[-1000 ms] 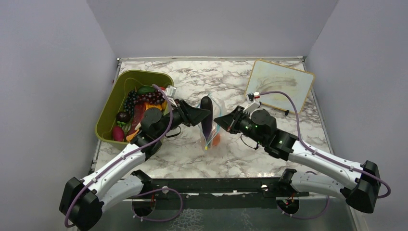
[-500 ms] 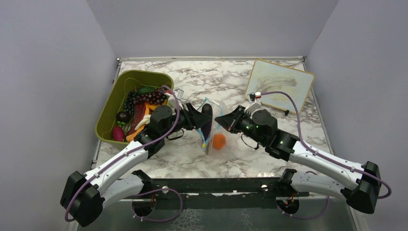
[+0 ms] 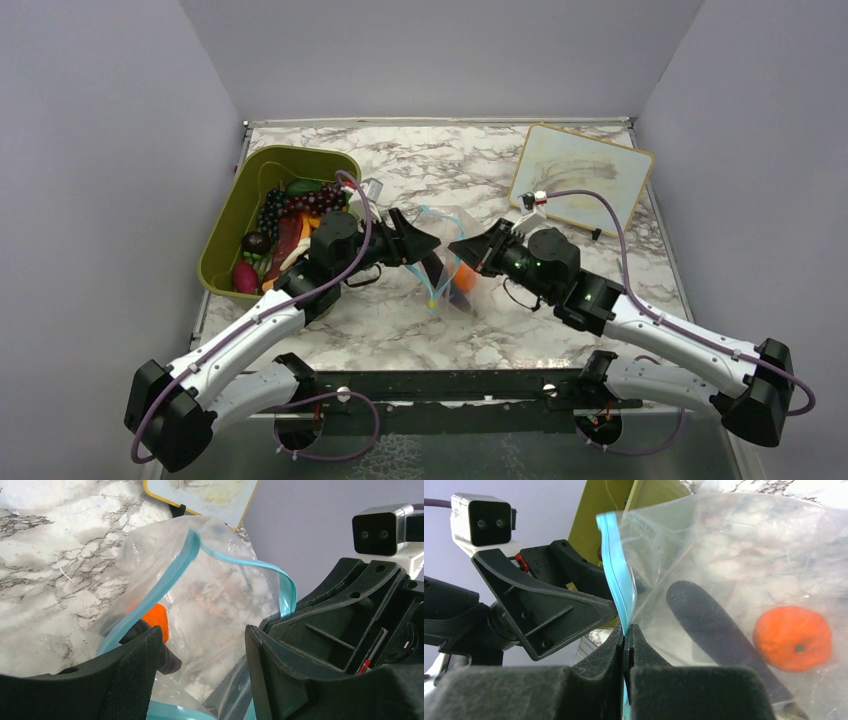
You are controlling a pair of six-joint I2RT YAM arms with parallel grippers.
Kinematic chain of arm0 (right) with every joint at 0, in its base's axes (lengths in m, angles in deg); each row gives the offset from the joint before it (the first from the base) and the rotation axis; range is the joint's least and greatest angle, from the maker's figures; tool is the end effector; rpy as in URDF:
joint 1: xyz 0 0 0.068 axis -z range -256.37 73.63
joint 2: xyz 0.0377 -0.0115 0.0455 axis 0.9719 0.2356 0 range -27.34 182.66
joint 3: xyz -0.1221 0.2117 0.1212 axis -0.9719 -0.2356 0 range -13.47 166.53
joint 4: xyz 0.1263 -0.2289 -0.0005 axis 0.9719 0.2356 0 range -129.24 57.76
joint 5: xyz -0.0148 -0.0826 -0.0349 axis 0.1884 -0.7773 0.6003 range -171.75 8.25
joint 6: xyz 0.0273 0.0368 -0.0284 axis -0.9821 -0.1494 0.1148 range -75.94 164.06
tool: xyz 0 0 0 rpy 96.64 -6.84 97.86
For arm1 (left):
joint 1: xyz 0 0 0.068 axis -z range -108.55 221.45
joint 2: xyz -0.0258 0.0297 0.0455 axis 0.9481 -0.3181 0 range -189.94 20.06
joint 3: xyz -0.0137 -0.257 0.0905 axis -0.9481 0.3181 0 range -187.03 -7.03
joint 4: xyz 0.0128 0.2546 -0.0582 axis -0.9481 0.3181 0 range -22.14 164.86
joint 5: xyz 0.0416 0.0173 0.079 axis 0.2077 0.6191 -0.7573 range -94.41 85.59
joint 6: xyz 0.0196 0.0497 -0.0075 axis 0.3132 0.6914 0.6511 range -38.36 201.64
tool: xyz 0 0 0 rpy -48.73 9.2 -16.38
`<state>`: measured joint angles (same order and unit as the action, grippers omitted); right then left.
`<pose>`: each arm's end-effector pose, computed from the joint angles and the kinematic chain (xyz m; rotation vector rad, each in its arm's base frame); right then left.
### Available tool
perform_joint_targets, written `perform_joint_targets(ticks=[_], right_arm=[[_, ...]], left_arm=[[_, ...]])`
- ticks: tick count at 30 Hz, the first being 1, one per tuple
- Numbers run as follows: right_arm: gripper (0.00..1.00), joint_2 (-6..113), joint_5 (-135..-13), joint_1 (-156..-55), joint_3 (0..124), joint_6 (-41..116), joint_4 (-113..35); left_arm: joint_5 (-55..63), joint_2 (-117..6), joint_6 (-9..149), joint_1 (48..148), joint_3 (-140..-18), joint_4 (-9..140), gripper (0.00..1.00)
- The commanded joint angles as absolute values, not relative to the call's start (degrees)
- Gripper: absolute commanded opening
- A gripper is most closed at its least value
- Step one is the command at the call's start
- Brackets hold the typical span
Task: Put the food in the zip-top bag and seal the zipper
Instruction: Place the fake vegetable in the zipper food storage bag.
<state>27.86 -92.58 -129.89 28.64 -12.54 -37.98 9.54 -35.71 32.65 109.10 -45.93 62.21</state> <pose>0.1403 0.1787 0.3061 0.1990 1.9748 1.1523 0.1767 -0.1471 0.2968 0.0024 1.9559 -1.2696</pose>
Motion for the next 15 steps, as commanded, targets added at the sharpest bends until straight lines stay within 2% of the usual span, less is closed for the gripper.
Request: perform_joint_targets(ticks=[1, 15], right_arm=[[0.01, 26.4, -94.1, -130.0, 28.4, -11.5, -40.0], [0.01, 24.2, -96.0, -130.0, 27.2, -10.6, -37.6]], left_arm=[[7.7, -33.7, 35.4, 109.4, -48.9, 64.9, 0.64], [-3.7, -27.8, 47.2, 109.4, -53.5, 80.9, 0.67]])
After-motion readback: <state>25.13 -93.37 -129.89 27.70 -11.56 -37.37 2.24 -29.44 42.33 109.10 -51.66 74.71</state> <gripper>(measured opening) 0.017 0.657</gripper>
